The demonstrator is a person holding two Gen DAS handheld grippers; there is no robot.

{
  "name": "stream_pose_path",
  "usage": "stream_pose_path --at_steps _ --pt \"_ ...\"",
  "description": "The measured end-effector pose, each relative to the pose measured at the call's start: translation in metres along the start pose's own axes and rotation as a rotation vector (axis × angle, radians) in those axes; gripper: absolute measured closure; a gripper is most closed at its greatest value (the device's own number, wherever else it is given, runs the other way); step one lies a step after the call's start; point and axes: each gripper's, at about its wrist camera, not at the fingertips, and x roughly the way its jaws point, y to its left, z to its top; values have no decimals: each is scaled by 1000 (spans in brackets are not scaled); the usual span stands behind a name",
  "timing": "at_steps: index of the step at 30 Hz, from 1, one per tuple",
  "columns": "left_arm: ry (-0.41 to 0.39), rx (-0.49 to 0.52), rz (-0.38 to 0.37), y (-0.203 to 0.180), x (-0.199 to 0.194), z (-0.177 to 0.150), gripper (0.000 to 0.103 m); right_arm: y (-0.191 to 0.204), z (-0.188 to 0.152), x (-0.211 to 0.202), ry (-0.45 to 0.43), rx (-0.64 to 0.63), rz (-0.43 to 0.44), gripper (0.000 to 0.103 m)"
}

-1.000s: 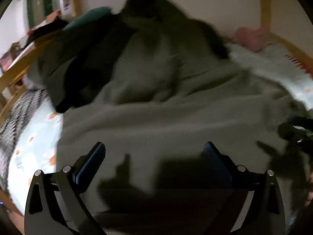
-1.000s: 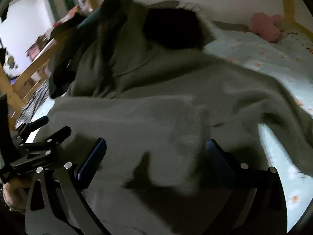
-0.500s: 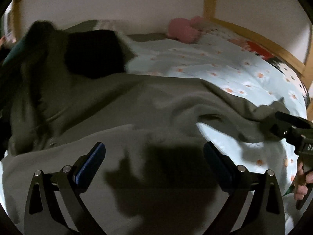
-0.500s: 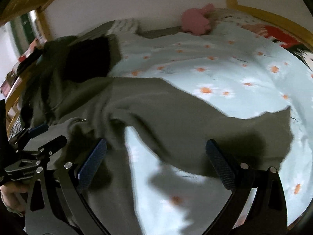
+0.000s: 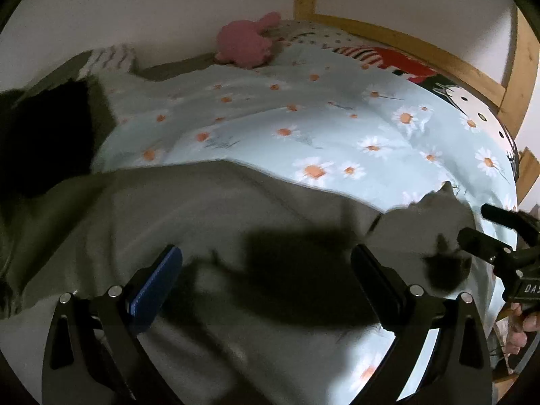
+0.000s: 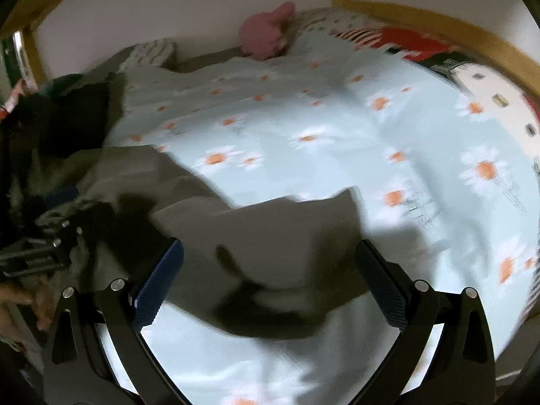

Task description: Fold large clothes

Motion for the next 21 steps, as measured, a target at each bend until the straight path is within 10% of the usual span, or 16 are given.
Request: stream_pose_path --at_steps 8,14,18,21 --pt "145 -1 -18 -23 82 5 5 -14 -8 33 95 -195 69 3" --pt "114 -36 -43 -19 90 -3 5 -14 -11 70 138 -154 92 3" --pt "109 -34 -46 -18 88 -4 4 -31 3 68 128 85 330 72" --pt "112 -31 -47 -18 87 -4 4 -15 4 55 56 74 358 79"
